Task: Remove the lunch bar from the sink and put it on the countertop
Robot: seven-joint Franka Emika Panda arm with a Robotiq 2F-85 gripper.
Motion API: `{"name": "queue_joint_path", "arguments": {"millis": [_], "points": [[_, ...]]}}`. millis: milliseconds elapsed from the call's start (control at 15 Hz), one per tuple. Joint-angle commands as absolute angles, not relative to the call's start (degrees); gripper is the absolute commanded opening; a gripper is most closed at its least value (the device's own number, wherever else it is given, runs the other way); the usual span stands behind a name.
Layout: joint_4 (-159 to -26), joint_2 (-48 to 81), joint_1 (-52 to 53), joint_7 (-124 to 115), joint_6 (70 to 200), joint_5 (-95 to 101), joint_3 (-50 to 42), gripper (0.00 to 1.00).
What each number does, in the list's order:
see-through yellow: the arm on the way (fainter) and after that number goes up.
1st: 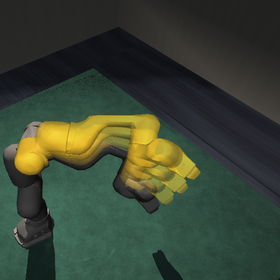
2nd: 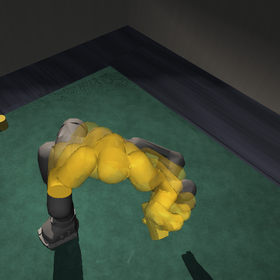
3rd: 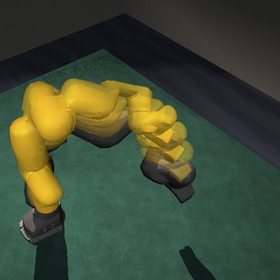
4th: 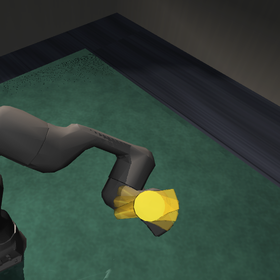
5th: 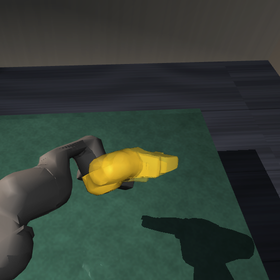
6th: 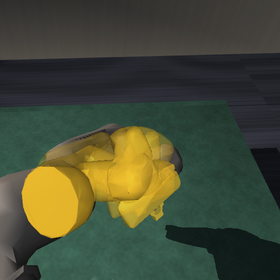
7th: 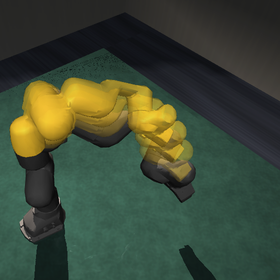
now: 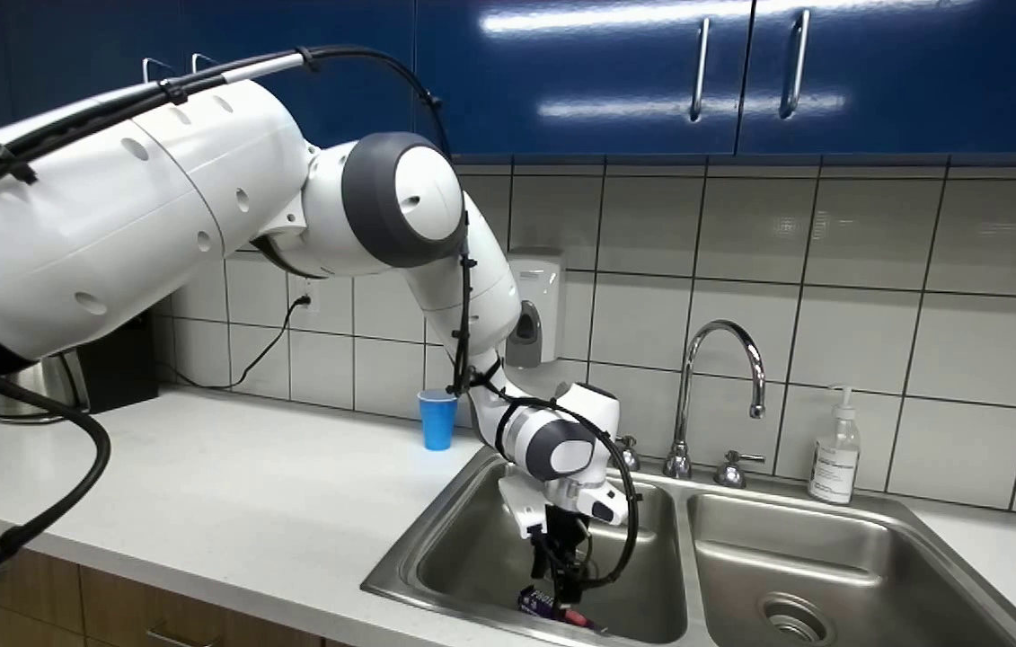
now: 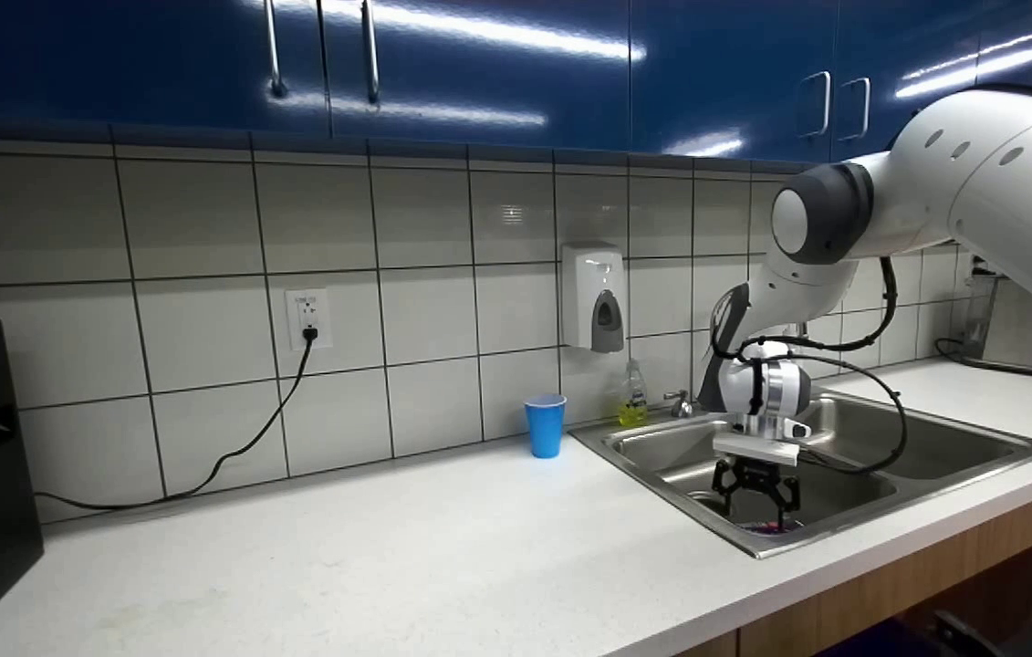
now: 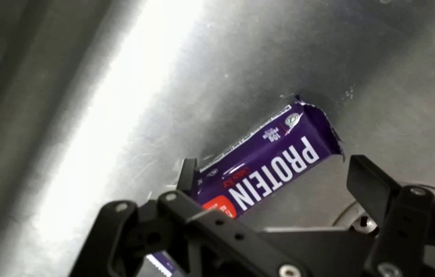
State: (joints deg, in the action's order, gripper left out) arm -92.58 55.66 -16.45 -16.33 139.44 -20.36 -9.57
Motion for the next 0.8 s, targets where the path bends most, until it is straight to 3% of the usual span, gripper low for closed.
{"name": "queue_joint_path", "arguments": {"millis": [0,733], "points": [[-94.38,54.23,-16.89,-21.54,139.57,-23.14,-9.24,1.00],[-93.59,54.57,-17.38,-32.95,136.44,-27.43,-11.20,1.00]]}}
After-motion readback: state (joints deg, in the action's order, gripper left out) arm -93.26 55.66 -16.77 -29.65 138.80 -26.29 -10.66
